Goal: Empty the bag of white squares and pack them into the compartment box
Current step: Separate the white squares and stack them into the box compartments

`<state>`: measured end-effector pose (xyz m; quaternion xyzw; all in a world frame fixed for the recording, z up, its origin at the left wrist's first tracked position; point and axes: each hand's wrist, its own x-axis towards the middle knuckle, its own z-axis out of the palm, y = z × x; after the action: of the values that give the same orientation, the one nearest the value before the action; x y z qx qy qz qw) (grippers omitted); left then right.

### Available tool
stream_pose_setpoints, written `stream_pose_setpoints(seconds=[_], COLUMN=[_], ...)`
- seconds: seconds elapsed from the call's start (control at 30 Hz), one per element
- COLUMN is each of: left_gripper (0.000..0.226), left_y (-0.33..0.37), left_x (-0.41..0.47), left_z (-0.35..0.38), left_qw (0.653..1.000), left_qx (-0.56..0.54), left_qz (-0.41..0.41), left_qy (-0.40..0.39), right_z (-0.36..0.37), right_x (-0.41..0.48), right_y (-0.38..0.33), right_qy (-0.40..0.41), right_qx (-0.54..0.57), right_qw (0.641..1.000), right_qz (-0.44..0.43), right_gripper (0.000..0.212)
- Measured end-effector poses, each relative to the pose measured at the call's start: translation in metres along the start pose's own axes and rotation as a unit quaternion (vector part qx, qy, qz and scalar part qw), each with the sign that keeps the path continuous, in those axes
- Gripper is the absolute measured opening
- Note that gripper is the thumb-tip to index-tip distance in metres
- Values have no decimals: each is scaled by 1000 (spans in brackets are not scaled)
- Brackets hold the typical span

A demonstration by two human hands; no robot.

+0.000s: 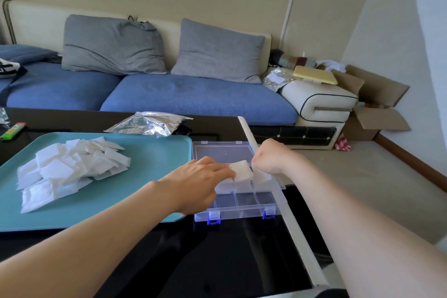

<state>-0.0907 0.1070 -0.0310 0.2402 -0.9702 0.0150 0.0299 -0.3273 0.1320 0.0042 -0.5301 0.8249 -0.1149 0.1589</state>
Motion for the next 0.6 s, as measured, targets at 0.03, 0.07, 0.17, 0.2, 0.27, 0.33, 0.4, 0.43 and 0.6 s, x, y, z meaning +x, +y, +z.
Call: stream_pose_setpoints(seconds=[0.03, 0.07, 0.17, 0.2, 0.27, 0.33, 0.4, 0.43, 0.6], left_gripper=[61, 62, 66, 67, 69, 69, 68, 68, 67], left_y=[1, 1, 2, 2, 1, 2, 2, 2, 3], left_x=[0, 0, 1, 1, 1, 1, 1, 0, -1], left_z=[0, 0, 2, 3, 5, 5, 5, 5, 2], left_qw=[1000, 1000, 1000, 1000, 1000, 1000, 1000, 1000, 1000], left_qx=[0, 1, 8, 12, 16, 15, 14, 13, 8], left_qz=[-1, -2, -4, -4, -4, -4, -5, -6, -9], left_qy=[0, 1, 5, 7, 9, 11, 11, 9, 1], right_z=[0, 0, 0, 0, -3, -5, -4, -3, 1], right_x=[0, 0, -3, -4, -6, -7, -10, -12, -18], right_y=[1, 2, 3, 2, 0, 1, 1, 2, -3], right_qy=[-10, -19, -33, -27, -12, -5, -3, 0, 39], right_qx=[1, -4, -27, -29, -19, -20, -42, -57, -116], right_qw=[1000, 1000, 998, 998, 998, 998, 997, 995, 986], right_qz=[-10, -18, -38, -44, -51, -58, -72, -80, -114], right_gripper=[32, 29, 20, 21, 23, 23, 21, 20, 31])
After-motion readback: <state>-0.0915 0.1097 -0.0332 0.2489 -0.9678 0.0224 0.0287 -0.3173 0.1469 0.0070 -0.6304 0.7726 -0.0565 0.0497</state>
